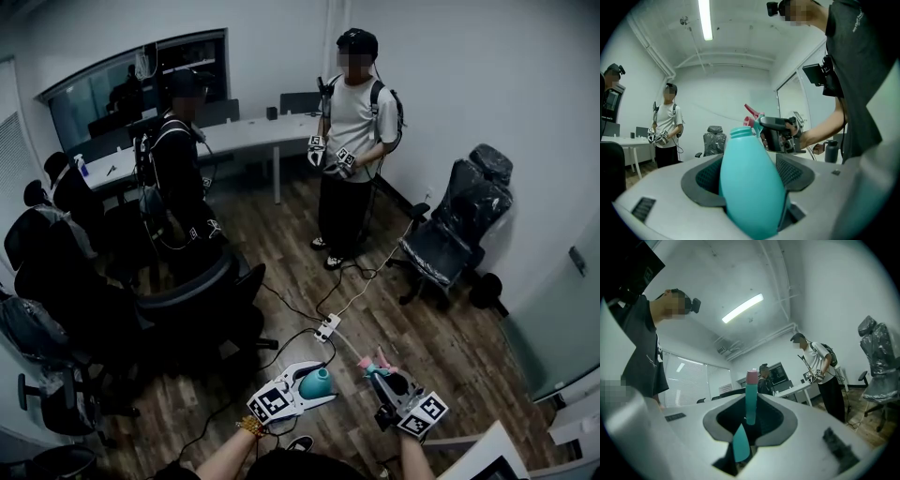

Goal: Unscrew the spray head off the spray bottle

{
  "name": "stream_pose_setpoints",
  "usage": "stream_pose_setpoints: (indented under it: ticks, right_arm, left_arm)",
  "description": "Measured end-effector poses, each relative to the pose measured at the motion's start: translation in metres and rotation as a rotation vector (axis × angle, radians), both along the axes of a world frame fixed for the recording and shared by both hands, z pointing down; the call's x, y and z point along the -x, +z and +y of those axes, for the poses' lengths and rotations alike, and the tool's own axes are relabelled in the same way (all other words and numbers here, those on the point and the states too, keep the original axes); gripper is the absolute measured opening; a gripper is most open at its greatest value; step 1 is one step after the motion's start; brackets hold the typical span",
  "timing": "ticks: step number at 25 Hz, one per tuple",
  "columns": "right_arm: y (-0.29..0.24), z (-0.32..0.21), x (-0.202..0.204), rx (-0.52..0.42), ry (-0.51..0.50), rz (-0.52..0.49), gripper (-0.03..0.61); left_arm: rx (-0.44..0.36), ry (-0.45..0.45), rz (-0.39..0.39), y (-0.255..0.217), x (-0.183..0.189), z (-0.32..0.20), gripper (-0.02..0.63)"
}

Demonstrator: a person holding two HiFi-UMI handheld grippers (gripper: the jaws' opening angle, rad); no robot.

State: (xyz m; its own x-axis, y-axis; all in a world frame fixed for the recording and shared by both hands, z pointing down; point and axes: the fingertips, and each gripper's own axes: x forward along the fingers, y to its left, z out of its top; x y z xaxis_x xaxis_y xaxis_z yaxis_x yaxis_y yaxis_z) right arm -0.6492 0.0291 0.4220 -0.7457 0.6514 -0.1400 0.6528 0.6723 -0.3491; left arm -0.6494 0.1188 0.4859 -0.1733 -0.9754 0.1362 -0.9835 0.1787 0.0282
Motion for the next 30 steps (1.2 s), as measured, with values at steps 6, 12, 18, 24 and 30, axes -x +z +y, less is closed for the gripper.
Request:
stream_pose_setpoints:
  ticks: [6, 12, 18, 24, 30]
  right_arm:
    - [0.002, -0.002, -0.019, -0.126, -0.061, 0.010, 0.071]
    - [-0.017, -0.007, -0.027, -0.714, -0.260, 0.024, 0.071]
    - [-0.007, 0.034, -0.032, -0.852, -0.290, 0.032, 0.071]
    - [0.004, 0.035, -0.039, -0.810, -0.275, 0.050, 0.071]
    - [0.023, 0.059, -0.038, -0.793, -0.312, 0.097, 0.071]
  left_arm:
    - [0.148, 0.011, -0.061, 0.026, -0.002, 0.006, 0.347]
    - [0.824, -0.011, -0.665, 0.057, 0.050, 0.038, 0.347]
    - [0.892, -0.023, -0.759, 0.051, 0.063, 0.051, 0.347]
    - [0.893, -0.024, -0.688, 0.072, 0.068, 0.067, 0.347]
    - [0.789, 0.032, -0.707, 0.063, 0.046, 0.052, 0.347]
